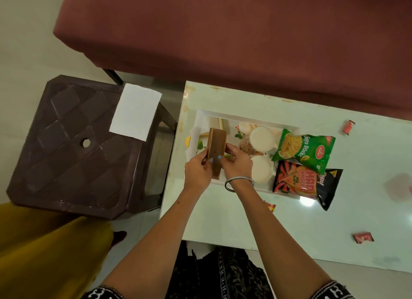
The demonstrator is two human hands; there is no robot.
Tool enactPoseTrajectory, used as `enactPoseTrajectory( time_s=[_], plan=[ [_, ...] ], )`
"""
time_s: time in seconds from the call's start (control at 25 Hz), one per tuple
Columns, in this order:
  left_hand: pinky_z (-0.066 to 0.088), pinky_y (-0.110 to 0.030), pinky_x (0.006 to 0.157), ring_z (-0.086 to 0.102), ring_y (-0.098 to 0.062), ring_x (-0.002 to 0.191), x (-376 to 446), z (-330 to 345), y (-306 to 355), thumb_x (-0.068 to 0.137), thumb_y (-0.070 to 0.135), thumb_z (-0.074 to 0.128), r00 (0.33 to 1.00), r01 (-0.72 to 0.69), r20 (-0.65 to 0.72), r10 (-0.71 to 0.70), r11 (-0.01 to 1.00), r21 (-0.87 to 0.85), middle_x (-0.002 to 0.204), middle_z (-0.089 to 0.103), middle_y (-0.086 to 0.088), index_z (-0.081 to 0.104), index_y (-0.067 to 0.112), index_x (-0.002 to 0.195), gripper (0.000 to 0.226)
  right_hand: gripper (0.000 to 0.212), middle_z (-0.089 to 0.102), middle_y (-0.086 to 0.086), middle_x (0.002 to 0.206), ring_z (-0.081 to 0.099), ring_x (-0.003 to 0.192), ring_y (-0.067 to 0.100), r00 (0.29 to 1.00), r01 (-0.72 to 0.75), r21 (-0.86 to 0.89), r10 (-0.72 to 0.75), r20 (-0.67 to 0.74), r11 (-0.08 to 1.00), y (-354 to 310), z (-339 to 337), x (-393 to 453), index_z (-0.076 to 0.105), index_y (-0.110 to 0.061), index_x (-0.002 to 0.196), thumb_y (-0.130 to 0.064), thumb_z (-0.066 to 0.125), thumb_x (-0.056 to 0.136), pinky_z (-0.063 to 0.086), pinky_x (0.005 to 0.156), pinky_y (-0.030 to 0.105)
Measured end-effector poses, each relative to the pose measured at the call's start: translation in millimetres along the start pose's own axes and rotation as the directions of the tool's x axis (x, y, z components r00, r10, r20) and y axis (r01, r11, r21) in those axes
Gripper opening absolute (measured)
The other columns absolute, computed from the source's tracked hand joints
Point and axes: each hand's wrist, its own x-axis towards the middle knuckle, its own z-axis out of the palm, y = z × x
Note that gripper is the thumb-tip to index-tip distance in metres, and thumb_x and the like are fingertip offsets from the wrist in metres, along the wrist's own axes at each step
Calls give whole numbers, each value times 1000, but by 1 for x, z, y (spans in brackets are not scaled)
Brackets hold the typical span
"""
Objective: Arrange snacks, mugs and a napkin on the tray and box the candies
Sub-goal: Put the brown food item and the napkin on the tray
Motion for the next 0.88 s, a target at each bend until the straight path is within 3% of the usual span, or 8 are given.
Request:
enactPoseTrajectory(
  time_s=[0.36, 0.68, 0.88],
  plan=[
    [39, -39, 105, 57, -31, 115, 31, 7, -20, 90, 17, 57, 993, 82, 86, -85, 996, 33, 127, 60, -11, 50, 13, 131, 42, 41, 69, 8, 117, 64, 108, 18, 999, 3, -52, 0, 51, 999, 16, 17, 30, 62, -12, 120, 0, 59, 81, 48, 94, 25],
    [37, -43, 107, 53, -33, 120, 44, 10, -21, 90, 15, 55, 984, 140, 105, -143, 989, 37, 131, 56, -13, 47, 12, 133, 44, 46, 67, 10, 118, 66, 102, 20, 998, -47, -11, 48, 30, 999, 20, 27, 39, 59, -10, 123, 5, 60, 79, 51, 92, 29],
    [47, -38, 98, 59, -31, 111, 39, -2, -16, 88, 12, 59, 990, 106, 91, -104, 994, -15, 122, 62, -12, 53, 10, 125, 38, 44, 64, 14, 119, 64, 102, 27, 998, -55, -152, 48, -47, 987, 15, 30, 37, 55, -11, 123, -7, 62, 80, 51, 91, 35]
  ],
)
